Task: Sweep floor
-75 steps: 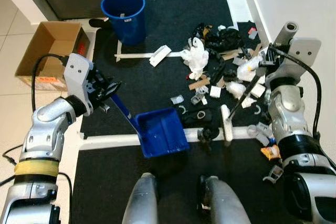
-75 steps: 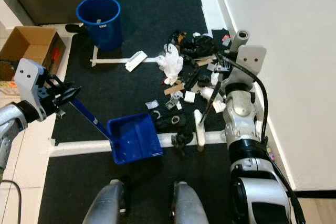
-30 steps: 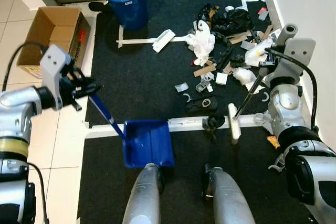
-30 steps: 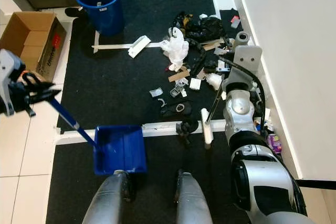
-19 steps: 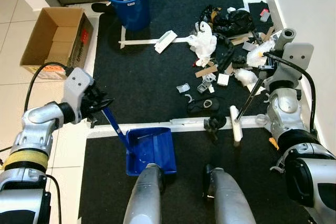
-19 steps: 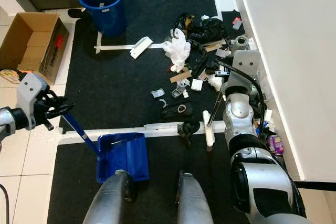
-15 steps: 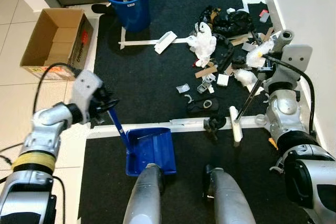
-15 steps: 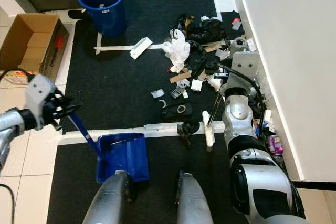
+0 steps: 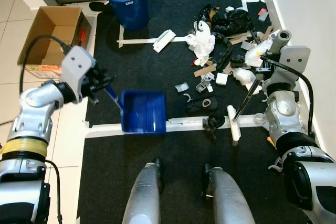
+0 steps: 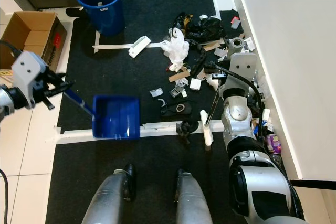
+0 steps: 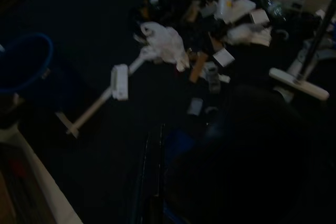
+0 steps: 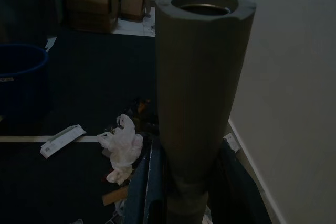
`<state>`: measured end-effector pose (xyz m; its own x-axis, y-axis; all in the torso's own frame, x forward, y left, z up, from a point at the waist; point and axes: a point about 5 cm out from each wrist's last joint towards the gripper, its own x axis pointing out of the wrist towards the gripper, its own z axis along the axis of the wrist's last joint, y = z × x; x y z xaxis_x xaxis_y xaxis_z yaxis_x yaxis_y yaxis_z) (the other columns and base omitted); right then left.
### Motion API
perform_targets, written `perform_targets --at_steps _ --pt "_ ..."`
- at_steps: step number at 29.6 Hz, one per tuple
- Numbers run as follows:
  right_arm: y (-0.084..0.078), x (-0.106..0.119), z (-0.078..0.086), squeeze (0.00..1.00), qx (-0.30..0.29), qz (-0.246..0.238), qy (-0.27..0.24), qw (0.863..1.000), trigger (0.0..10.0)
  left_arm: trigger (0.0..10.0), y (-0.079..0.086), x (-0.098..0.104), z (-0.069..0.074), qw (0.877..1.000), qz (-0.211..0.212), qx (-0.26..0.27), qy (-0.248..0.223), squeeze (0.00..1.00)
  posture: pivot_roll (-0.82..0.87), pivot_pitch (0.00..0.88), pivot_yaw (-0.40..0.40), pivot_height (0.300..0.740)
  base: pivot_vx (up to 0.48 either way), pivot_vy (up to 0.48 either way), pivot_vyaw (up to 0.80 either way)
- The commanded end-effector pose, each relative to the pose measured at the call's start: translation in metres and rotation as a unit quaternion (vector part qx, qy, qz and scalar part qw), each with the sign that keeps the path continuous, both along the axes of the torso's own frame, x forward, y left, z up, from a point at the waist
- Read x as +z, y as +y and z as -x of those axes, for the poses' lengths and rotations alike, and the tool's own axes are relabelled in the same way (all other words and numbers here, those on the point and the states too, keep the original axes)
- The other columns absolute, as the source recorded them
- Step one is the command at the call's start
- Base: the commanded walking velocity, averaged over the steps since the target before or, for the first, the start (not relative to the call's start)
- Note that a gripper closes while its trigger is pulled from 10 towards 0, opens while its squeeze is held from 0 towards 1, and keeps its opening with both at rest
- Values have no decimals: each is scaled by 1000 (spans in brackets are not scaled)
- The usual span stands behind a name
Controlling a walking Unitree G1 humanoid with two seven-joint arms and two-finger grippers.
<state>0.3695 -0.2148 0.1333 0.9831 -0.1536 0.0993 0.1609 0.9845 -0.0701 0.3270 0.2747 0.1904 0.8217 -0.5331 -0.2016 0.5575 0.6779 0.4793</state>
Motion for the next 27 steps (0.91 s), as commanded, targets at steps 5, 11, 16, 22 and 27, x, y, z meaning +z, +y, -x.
perform_targets --at_steps 5,11,16,22,27 --pt "-3 -10 6 0 -4 -2 14 1000 10000 10000 -4 -38 8 997 39 -2 65 0 38 350 22 740 0 0 0" --pt "-6 -8 5 0 -5 2 12 1000 10000 10000 3 -43 6 994 61 26 85 0 30 348 18 740 0 0 0" --pt "-6 -7 5 0 -6 2 12 1000 10000 10000 5 -47 9 994 48 19 96 0 30 348 19 740 0 0 0" --pt "-4 -8 5 0 -5 1 13 1000 10000 10000 2 -57 12 992 30 5 122 0 32 348 18 740 0 0 0" --pt "-4 -7 4 0 -4 0 13 1000 10000 10000 -4 -62 16 985 42 -24 165 0 30 345 16 740 0 0 0"
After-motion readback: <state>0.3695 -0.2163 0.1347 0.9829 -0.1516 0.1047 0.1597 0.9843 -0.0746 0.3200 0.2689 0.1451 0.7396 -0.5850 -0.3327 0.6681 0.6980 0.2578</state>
